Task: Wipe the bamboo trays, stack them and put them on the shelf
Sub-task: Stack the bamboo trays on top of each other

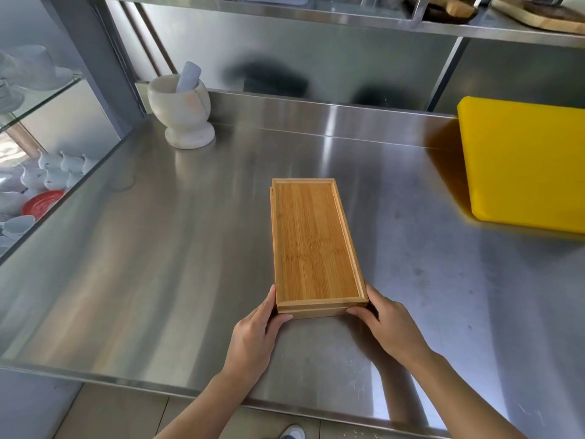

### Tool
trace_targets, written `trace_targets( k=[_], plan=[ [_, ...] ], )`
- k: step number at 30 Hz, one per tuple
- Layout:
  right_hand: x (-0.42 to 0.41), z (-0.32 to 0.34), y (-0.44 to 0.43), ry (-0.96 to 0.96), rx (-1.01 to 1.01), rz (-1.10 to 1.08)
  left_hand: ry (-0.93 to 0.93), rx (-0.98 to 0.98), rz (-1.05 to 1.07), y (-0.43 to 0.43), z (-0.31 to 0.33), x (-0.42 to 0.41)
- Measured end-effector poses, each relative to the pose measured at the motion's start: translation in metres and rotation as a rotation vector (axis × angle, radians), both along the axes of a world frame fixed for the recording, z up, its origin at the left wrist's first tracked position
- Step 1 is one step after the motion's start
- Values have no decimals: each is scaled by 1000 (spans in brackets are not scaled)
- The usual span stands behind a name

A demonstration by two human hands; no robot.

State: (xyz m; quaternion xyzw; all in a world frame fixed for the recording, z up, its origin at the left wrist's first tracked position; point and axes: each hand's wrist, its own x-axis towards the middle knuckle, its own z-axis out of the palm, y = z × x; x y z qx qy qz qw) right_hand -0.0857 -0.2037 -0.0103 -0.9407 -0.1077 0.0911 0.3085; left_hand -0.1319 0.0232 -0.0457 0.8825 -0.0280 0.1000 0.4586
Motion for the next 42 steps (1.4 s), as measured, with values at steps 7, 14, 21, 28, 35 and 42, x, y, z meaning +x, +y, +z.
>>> trace_targets(
  k=[7,14,21,28,35,42],
  plan=[
    [2,6,-2,90,112,-7,67,-49,4,-2,5,-2],
    [28,15,-3,279,521,-371,354,-747,272,8,35,50],
    [92,29,20,511,657,-271,580,-810,31,-1,74,126],
    [134,24,38,515,646,-271,622,-786,45,5,57,164],
    [168,21,48,475,686,-311,598,-847,86,4,45,182],
    [202,25,54,455,746,-281,570,-872,72,6,41,196]
  ],
)
